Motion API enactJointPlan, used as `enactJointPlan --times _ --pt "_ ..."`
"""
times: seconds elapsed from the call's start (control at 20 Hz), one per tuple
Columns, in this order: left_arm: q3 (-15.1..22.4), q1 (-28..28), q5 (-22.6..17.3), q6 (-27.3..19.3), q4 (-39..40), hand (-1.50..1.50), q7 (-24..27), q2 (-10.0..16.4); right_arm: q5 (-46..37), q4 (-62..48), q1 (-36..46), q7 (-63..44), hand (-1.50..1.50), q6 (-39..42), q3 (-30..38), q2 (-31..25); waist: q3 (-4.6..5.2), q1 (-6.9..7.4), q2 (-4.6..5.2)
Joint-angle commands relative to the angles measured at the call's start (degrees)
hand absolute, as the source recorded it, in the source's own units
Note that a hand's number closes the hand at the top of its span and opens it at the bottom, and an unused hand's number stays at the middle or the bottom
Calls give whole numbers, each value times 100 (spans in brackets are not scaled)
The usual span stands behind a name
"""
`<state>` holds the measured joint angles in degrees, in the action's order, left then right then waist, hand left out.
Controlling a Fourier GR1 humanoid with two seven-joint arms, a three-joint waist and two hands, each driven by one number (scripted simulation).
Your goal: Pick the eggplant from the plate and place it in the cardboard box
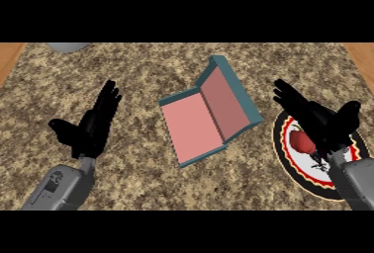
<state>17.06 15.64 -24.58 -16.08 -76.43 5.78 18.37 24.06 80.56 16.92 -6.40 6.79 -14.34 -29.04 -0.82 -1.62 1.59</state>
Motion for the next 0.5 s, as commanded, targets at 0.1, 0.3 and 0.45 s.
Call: enactJointPlan --times 0.1,0.3,0.45 --pt "130 -317 650 -252 99 0 -77 547 -59 -532 215 863 -150 -684 1243 -218 62 200 -159" --pt "21 -405 856 -412 283 0 -126 908 -1808 -1123 -160 376 -150 -1411 1076 -1844 220 91 8" --pt "145 -613 1006 -422 188 0 -176 1028 -1349 -1628 -34 836 -150 -3392 2149 -572 54 238 -119"
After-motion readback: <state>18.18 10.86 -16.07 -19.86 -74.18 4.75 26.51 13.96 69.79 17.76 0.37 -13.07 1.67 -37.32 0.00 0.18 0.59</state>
